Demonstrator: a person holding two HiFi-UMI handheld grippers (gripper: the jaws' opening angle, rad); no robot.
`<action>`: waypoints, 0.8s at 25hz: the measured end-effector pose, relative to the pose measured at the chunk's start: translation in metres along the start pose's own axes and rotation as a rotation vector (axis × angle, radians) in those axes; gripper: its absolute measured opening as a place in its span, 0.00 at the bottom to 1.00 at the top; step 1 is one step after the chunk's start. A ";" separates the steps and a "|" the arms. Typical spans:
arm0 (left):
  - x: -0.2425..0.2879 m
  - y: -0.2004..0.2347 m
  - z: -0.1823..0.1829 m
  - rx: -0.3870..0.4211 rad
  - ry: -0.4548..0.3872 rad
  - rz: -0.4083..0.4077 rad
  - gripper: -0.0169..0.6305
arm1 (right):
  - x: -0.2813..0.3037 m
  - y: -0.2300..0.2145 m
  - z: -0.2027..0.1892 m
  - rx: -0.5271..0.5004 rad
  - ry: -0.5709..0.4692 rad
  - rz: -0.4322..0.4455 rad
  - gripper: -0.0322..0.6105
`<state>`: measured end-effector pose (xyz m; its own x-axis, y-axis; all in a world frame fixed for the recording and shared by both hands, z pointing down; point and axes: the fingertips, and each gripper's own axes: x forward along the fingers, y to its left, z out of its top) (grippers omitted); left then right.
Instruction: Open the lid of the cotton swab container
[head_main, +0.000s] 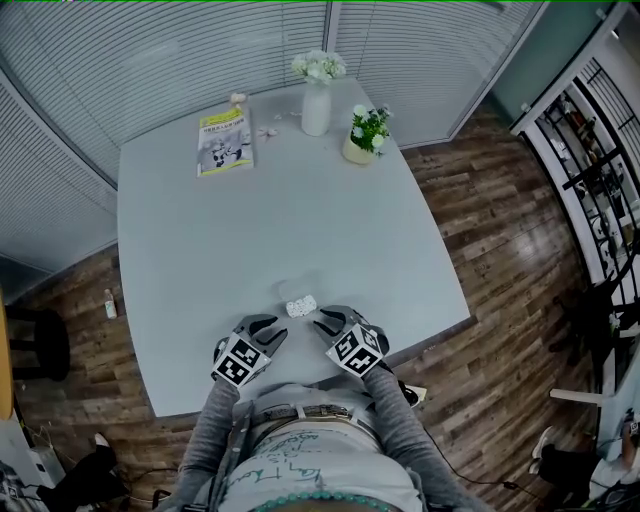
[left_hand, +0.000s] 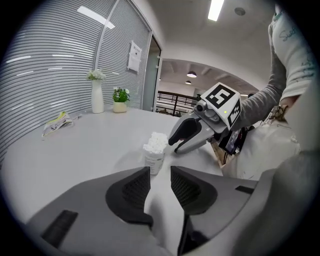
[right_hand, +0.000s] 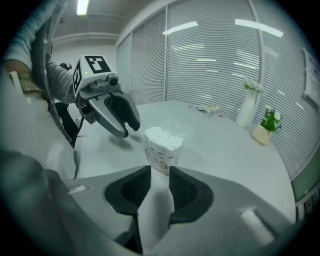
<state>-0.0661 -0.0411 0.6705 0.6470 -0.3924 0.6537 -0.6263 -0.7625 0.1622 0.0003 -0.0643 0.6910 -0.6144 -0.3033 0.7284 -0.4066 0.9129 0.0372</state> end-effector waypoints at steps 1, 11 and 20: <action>0.001 -0.003 -0.002 0.014 0.002 0.003 0.21 | -0.001 0.002 0.000 -0.005 0.001 0.000 0.20; 0.006 -0.031 -0.005 0.010 -0.017 -0.008 0.02 | -0.003 0.021 0.002 -0.025 -0.011 0.028 0.05; 0.005 -0.036 0.005 -0.036 -0.084 0.001 0.02 | -0.005 0.033 0.009 -0.036 -0.035 0.061 0.05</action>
<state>-0.0386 -0.0180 0.6642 0.6794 -0.4365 0.5897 -0.6415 -0.7436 0.1886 -0.0158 -0.0353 0.6823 -0.6605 -0.2557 0.7060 -0.3434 0.9390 0.0189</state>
